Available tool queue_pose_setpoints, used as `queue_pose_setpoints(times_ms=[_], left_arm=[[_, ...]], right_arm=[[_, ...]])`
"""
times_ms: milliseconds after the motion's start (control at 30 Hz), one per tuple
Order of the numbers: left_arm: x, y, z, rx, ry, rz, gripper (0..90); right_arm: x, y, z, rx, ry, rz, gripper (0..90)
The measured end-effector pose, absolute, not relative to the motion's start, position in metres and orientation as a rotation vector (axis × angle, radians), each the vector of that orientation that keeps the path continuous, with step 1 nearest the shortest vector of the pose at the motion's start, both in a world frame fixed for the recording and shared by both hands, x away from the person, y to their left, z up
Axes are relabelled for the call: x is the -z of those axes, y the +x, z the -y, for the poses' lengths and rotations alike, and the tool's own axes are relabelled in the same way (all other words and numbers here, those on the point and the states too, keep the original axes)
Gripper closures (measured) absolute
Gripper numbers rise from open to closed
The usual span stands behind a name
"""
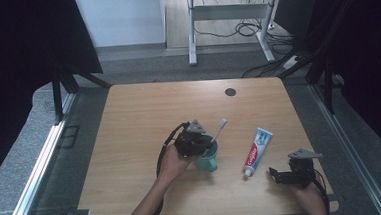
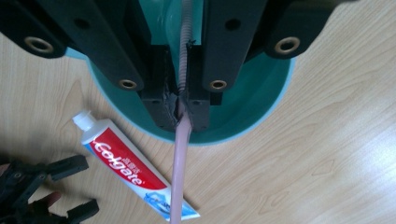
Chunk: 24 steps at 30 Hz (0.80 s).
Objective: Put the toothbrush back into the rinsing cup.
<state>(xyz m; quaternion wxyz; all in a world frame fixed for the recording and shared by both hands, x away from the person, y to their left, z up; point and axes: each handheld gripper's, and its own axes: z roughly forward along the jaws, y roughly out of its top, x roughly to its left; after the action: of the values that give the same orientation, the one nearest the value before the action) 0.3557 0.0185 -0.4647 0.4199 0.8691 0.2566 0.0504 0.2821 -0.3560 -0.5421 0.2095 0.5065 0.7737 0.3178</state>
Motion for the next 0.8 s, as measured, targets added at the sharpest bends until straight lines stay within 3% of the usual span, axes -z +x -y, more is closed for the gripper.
queue_pose_setpoints(times_ms=[333, 800], left_arm=[[0.4704, 0.3559, -0.0199, -0.127, 2.221, -0.656, 82.0], [0.4649, 0.3545, -0.0215, -0.125, 2.217, -0.66, 71.1]], right_arm=[[0.5421, 0.2821, 0.3562, -0.882, 1.406, -2.152, 0.0], [0.5421, 0.2821, 0.3561, -0.884, 1.409, -2.152, 0.0]])
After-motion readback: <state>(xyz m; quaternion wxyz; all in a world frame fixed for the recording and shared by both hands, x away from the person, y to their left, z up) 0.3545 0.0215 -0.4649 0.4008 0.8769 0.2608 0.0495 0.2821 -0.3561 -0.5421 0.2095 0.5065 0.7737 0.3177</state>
